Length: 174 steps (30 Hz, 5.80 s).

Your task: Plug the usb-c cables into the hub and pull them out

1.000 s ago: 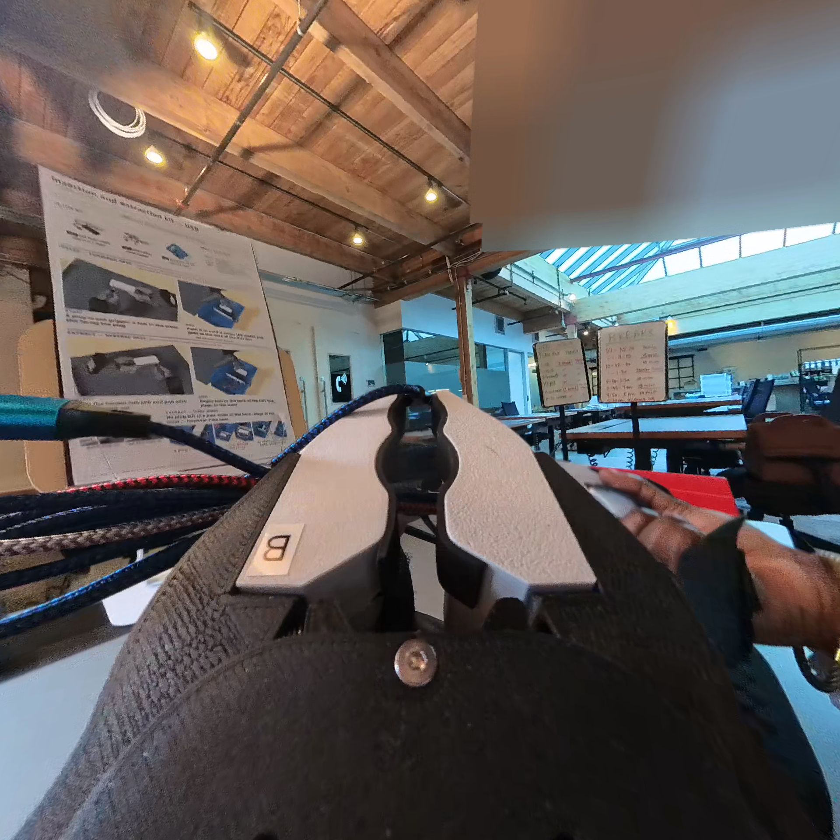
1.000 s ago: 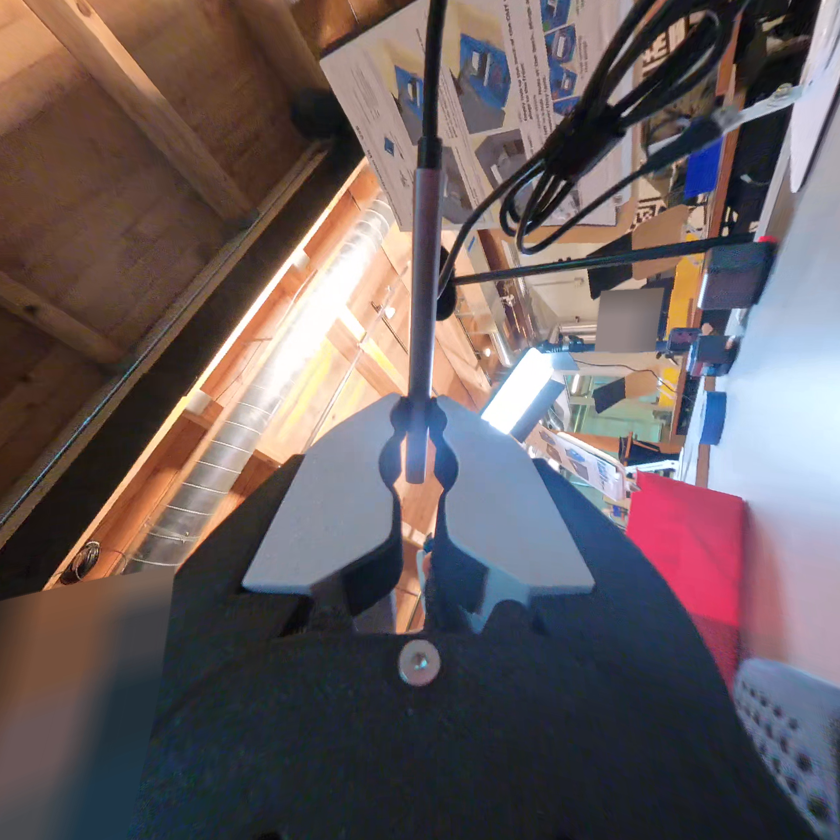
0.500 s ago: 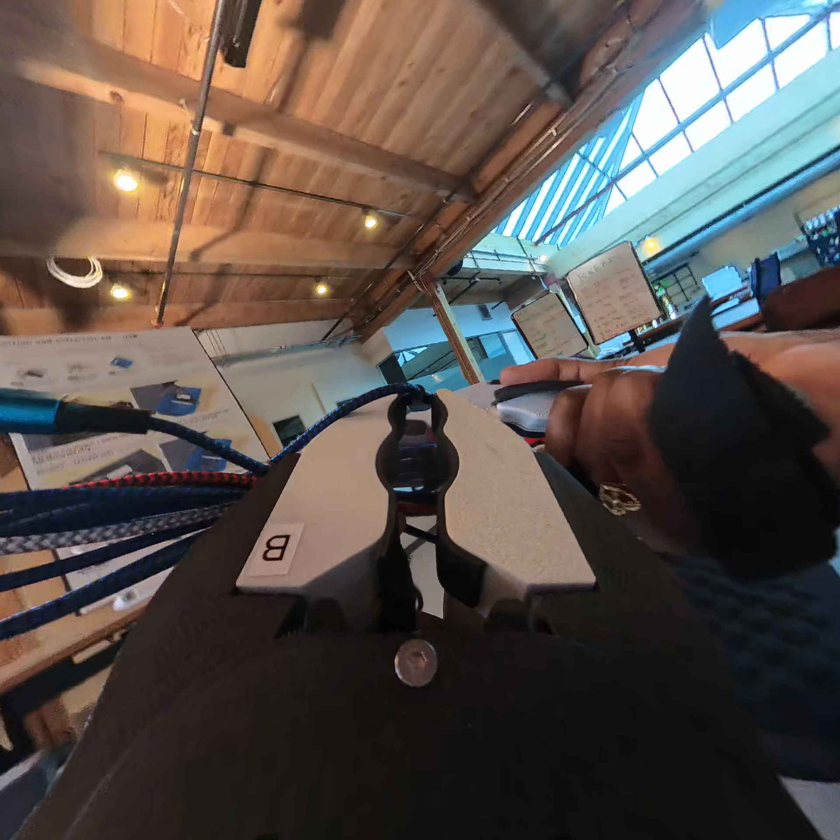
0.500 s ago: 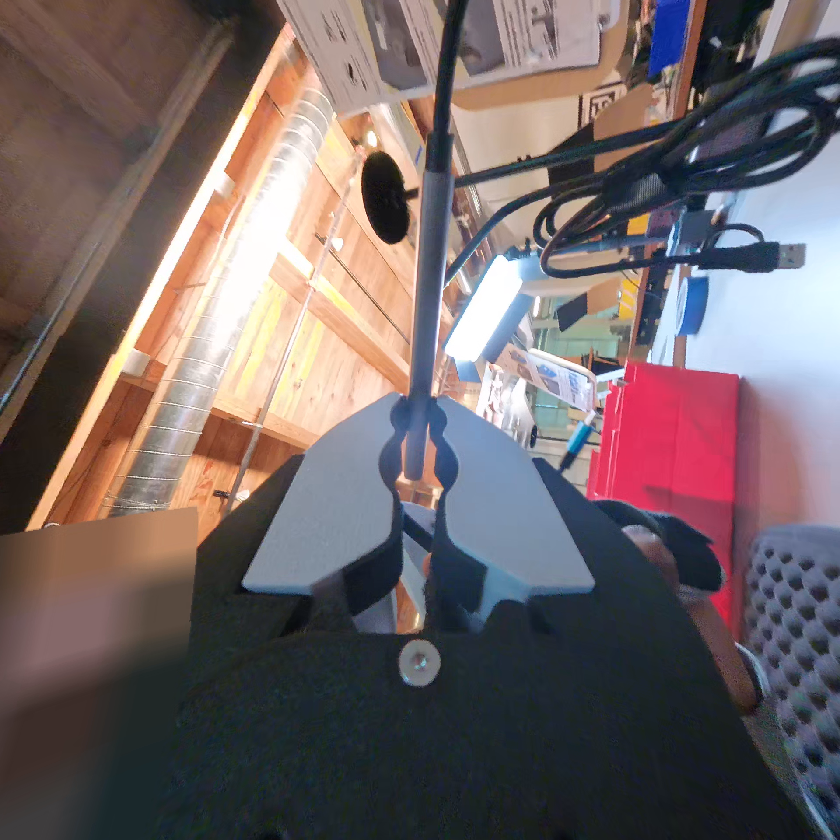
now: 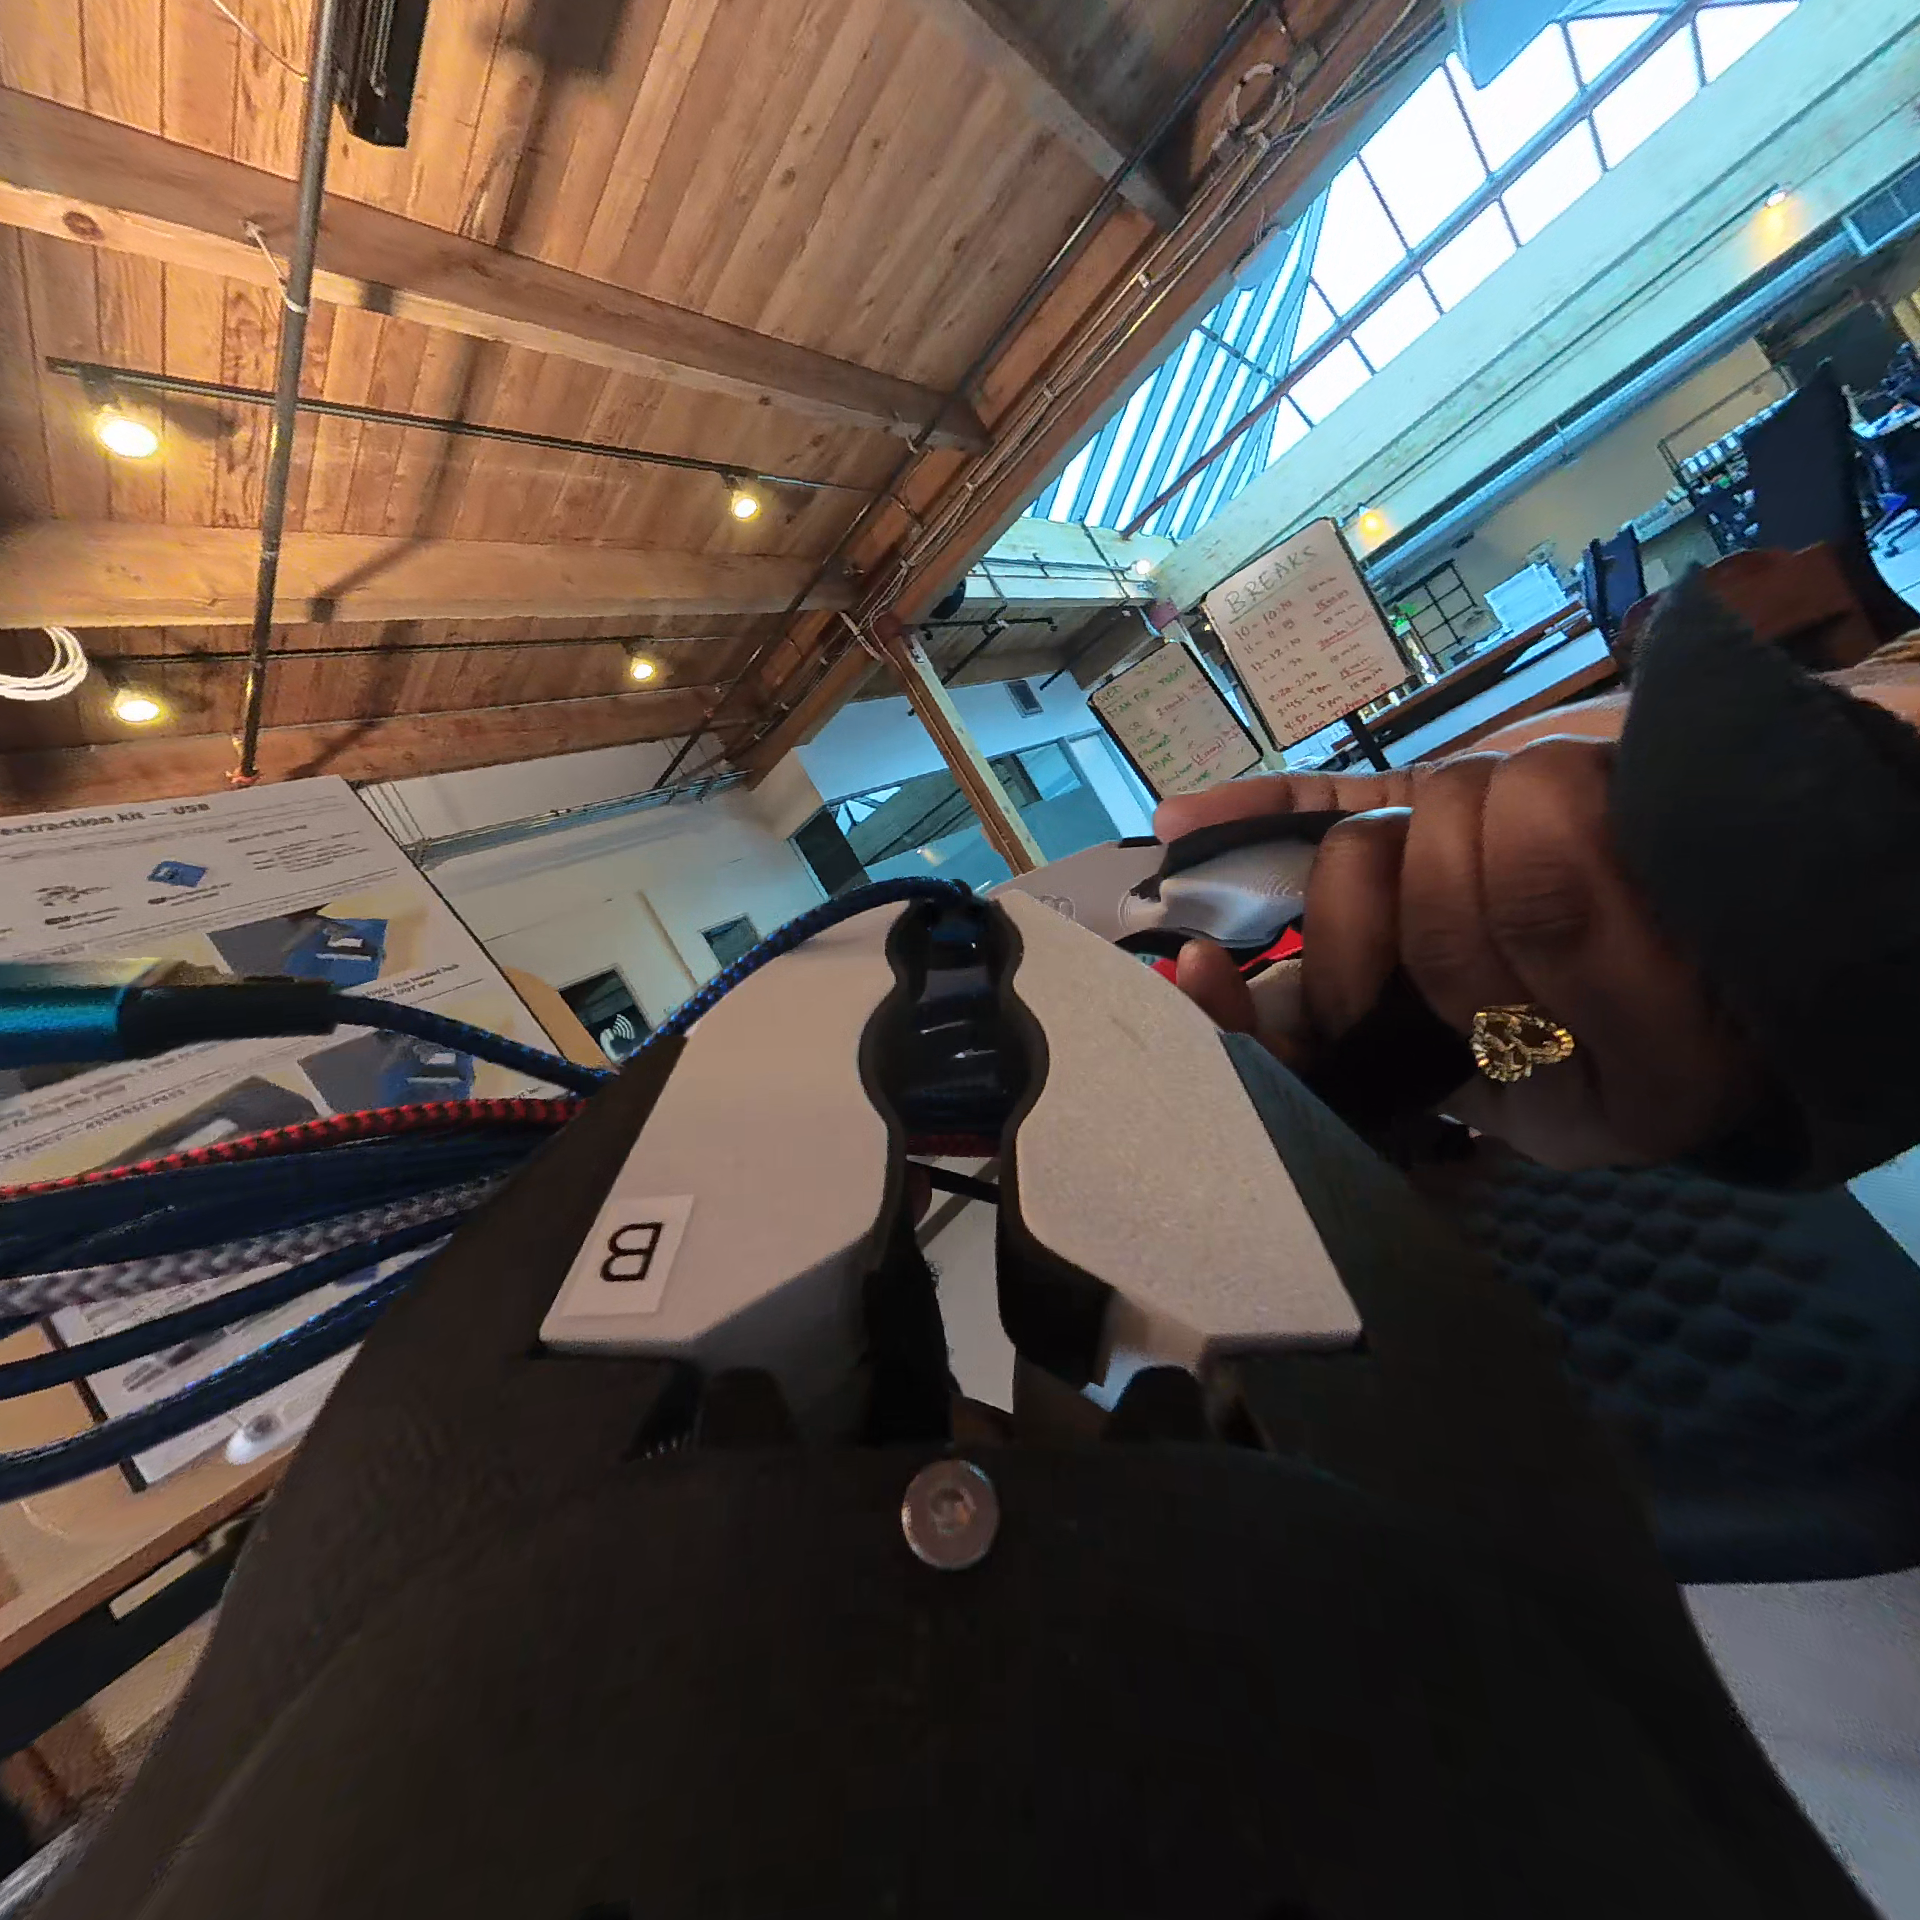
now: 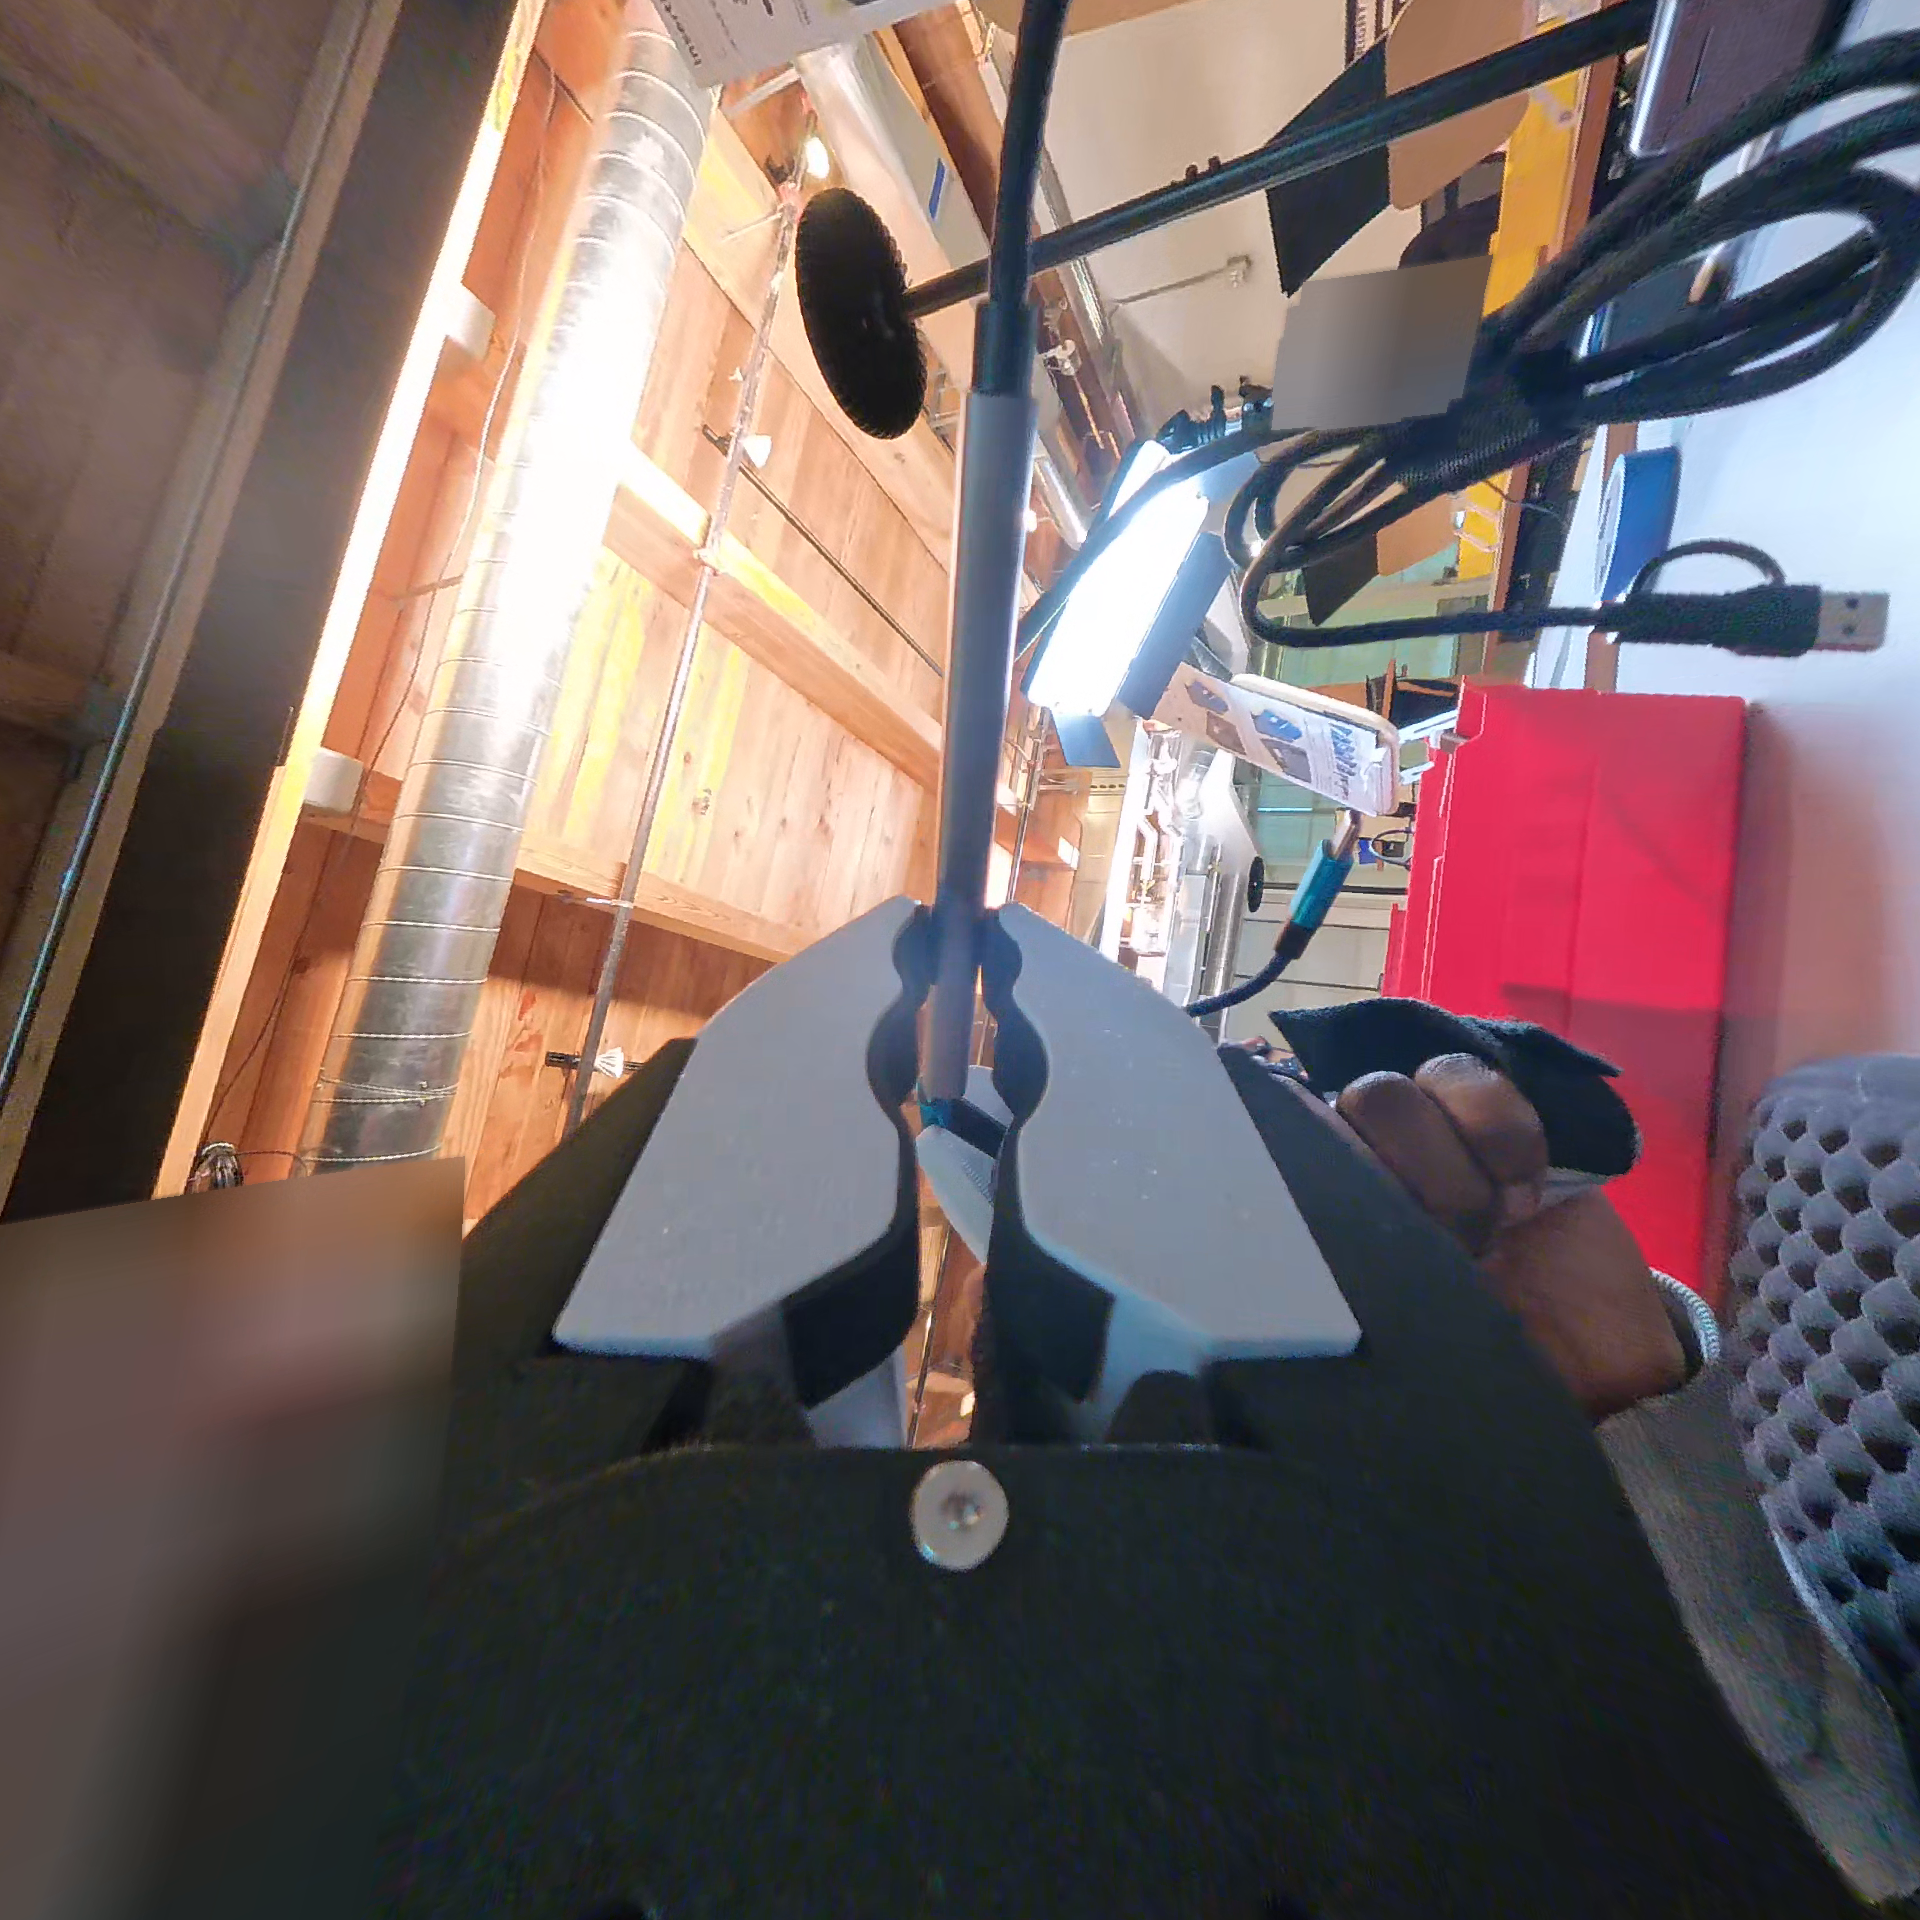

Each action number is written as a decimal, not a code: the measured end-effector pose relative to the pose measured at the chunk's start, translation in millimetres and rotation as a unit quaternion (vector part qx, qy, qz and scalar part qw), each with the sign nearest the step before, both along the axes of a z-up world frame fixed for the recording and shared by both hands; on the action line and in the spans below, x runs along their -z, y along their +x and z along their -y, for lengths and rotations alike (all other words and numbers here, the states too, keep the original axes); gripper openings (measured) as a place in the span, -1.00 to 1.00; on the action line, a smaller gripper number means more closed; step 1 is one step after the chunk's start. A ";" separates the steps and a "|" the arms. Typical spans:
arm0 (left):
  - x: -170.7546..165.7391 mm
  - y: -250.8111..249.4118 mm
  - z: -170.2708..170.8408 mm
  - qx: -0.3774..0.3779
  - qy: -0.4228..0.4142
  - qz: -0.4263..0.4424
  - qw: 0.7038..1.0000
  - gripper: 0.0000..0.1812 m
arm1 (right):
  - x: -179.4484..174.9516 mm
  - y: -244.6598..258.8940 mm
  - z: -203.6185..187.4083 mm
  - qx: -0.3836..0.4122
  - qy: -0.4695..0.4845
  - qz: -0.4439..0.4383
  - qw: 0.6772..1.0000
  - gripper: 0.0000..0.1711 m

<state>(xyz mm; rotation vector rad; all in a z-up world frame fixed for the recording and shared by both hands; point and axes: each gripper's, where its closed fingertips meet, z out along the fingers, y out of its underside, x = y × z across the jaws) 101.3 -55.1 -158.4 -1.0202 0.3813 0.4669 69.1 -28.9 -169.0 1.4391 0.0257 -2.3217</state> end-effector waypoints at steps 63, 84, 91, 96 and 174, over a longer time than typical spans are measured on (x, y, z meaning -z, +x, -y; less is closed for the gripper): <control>15.2 -92.9 7.8 0.032 0.036 0.338 0.940 -0.64 | -184.2 148.7 -262.6 0.511 0.712 0.052 0.479 -0.89; 19.3 -89.0 4.2 0.026 0.018 0.325 0.945 -0.64 | 73.0 113.2 -331.9 0.144 0.734 0.356 0.560 -0.85; 19.4 -86.4 3.0 0.028 0.014 0.319 0.947 -0.64 | 117.8 111.1 -364.7 0.104 0.719 0.456 0.514 -0.77; 20.1 -86.0 2.3 0.028 0.012 0.319 0.947 -0.64 | 162.5 112.8 -374.8 0.025 0.702 0.513 0.493 -0.65; -201.4 -183.8 142.6 -0.199 -0.146 0.256 0.935 -0.95 | 65.1 46.2 -67.3 0.204 0.747 -0.043 0.631 -0.42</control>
